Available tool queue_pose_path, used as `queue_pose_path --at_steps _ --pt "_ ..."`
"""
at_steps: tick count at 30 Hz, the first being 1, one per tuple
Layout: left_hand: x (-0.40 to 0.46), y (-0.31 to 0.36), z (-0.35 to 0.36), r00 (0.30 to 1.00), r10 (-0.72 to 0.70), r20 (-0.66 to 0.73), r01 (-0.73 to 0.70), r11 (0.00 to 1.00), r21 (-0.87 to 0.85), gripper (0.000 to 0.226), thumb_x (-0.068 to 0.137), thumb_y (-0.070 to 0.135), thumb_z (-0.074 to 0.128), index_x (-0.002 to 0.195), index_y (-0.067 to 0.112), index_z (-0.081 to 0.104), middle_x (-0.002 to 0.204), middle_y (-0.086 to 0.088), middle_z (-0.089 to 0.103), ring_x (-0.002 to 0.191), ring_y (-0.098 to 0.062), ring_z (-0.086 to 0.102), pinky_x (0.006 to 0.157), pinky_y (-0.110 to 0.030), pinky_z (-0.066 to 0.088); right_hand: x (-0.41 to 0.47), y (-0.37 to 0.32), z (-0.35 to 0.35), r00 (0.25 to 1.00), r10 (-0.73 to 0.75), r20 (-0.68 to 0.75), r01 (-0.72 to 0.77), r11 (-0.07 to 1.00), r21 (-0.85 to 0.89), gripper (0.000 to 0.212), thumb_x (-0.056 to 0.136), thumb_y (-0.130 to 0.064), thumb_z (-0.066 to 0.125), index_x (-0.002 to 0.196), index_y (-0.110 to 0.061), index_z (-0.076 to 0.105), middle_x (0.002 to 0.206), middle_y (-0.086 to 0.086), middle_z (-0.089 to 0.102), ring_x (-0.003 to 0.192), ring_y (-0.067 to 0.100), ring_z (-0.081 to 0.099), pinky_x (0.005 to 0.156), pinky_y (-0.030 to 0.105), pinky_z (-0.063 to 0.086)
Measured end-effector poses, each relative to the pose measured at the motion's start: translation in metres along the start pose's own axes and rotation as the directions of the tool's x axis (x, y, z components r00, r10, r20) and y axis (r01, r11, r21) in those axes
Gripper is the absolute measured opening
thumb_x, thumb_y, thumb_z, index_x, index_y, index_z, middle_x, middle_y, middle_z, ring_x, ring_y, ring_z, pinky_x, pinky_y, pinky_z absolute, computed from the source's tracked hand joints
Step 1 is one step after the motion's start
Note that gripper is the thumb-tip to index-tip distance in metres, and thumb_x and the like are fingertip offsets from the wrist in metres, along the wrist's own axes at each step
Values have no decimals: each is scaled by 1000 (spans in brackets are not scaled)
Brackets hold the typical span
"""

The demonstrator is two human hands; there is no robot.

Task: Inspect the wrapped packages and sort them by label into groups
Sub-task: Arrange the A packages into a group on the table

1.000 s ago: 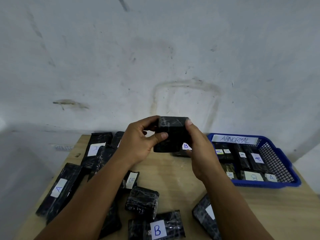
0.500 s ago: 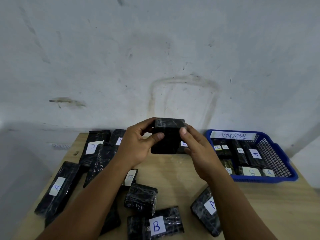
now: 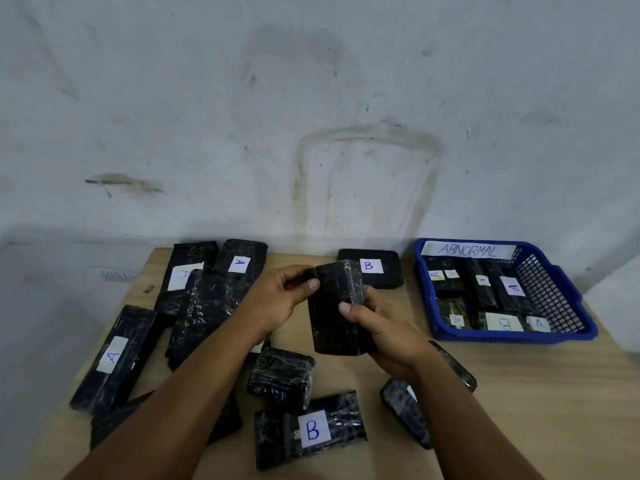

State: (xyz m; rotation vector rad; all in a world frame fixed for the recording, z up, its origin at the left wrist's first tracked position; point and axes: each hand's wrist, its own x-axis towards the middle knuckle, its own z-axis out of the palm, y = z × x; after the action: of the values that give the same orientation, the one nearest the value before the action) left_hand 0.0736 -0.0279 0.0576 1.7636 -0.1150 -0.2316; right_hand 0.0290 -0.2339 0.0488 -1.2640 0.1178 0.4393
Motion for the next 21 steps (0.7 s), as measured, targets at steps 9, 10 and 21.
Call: queue_pose_path --at_steps 9,10,21 --pt "17 -70 12 970 -239 35 225 946 234 40 95 36 72 131 21 68 117 0 73 112 -13 66 101 -30 49 22 31 -21 969 155 -192 -169 984 -61 12 100 -24 62 104 -15 55 99 9 69 89 23 66 69 36 54" --pt "18 -79 13 968 -252 -4 240 917 320 43 94 36 72 132 19 67 117 -2 72 112 -15 66 98 -27 49 29 36 -22 959 145 -245 -185 971 -149 18 98 -28 67 103 -17 53 99 9 69 85 21 66 66 34 54" --pt "16 -131 2 990 -97 -99 138 742 656 39 95 28 70 131 14 66 129 -4 67 121 -22 60 101 -33 47 102 112 -17 841 -190 -507 -450 277 -849 49 88 -62 67 121 -30 52 136 11 52 126 36 44 103 46 34"
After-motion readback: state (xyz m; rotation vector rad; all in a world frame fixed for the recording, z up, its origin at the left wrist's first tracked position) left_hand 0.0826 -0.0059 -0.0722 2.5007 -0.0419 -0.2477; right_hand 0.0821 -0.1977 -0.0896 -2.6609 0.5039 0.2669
